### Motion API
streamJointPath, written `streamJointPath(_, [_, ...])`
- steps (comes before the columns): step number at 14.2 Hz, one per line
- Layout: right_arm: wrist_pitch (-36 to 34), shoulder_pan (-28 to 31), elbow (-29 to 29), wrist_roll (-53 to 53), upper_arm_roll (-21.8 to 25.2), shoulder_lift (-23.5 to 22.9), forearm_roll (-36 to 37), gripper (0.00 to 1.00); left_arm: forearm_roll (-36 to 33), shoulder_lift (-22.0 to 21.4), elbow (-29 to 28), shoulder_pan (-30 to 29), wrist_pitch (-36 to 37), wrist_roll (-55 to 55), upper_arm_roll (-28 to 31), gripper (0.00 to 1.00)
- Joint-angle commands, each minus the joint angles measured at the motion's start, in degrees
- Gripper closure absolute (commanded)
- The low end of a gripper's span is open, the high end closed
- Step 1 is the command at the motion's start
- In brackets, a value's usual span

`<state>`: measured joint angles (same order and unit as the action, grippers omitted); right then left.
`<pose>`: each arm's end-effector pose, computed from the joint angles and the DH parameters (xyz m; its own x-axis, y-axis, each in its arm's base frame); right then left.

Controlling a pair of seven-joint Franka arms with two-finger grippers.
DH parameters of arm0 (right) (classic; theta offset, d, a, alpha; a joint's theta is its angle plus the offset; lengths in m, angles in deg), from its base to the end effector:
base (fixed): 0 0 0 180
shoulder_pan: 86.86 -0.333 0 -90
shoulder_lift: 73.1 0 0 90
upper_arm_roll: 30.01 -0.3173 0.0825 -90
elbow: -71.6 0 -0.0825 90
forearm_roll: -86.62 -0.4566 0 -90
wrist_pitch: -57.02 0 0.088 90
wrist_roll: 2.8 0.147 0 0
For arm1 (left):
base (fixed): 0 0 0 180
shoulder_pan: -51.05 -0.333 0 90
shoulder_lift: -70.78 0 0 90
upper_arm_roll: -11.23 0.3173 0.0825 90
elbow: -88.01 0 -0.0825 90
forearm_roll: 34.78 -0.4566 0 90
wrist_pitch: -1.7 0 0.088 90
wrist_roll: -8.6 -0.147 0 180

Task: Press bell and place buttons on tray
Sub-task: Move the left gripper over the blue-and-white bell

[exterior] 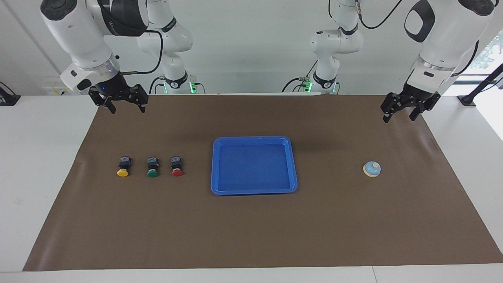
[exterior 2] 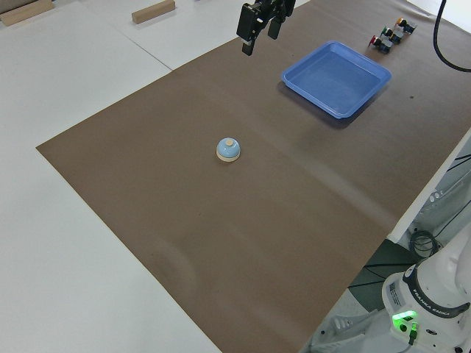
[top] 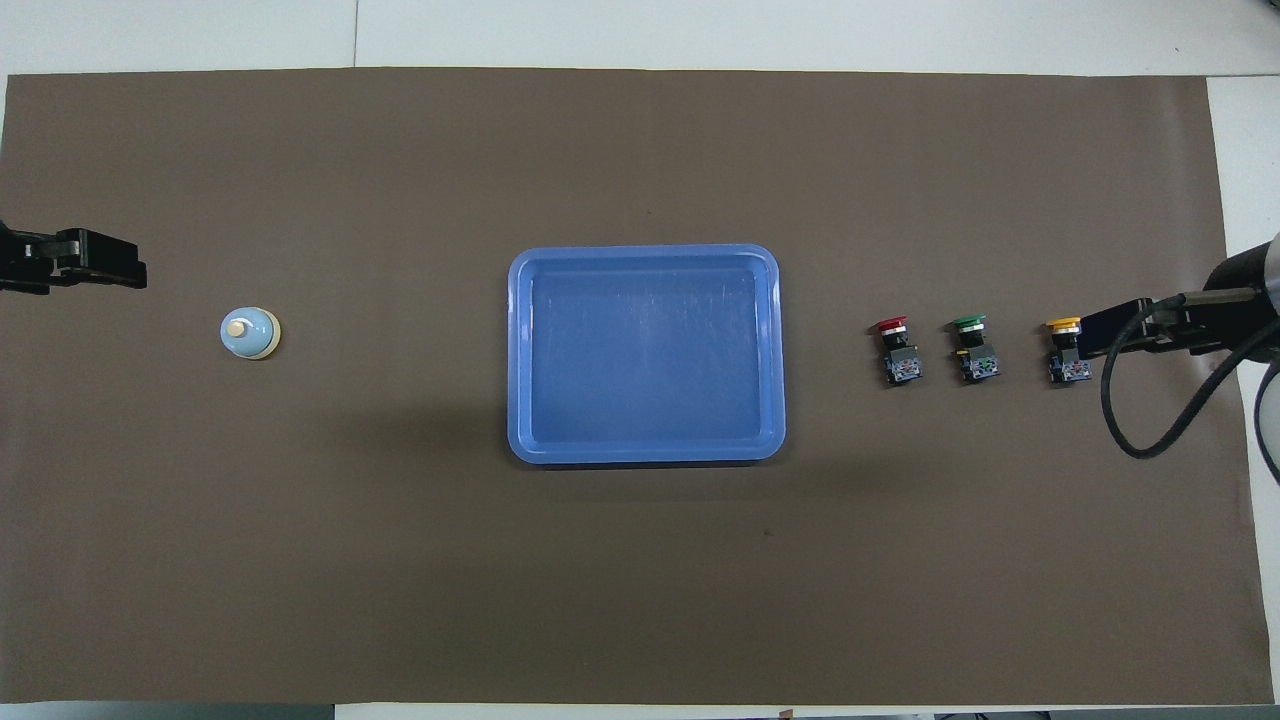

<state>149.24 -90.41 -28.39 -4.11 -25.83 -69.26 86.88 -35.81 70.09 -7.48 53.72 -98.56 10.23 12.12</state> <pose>0.6016 -0.0082 0.5354 0.9976 0.0126 -0.0687 0.0125 -0.9999 -0.0019 0.6419 -0.0176 0.5573 0.9954 -0.0057 0.0956 -0.0042 -0.9999 -0.0150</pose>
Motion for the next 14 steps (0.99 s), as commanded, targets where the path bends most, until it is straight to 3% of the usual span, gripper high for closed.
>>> streamJointPath(1, [-0.9,1.0,0.06,-1.15,-0.57,0.29,-0.44,0.0,-0.21,-0.54,-3.73,-1.35,-3.18,-0.12,-0.01,1.0])
streamJointPath(4, [-0.81,1.0,0.14,-1.15,-0.57,0.29,-0.44,0.0,-0.21,0.24,-7.16,-1.88,-8.28,-0.48,-0.01,1.0])
streamJointPath(8, [-0.9,1.0,0.06,-1.15,-0.57,0.29,-0.44,0.0,-0.21,5.51,-10.67,-2.84,-15.39,-0.48,-0.01,1.0])
streamJointPath(11, [-0.81,1.0,0.14,-1.15,-0.57,0.29,-0.44,0.0,-0.21,7.18,-17.25,-3.12,-25.92,-0.4,-0.1,1.0])
streamJointPath(14, [-0.81,1.0,0.06,-1.15,-0.57,0.29,-0.44,0.0,-0.21,9.99,-18.24,-3.2,-29.29,-0.48,-0.01,1.0])
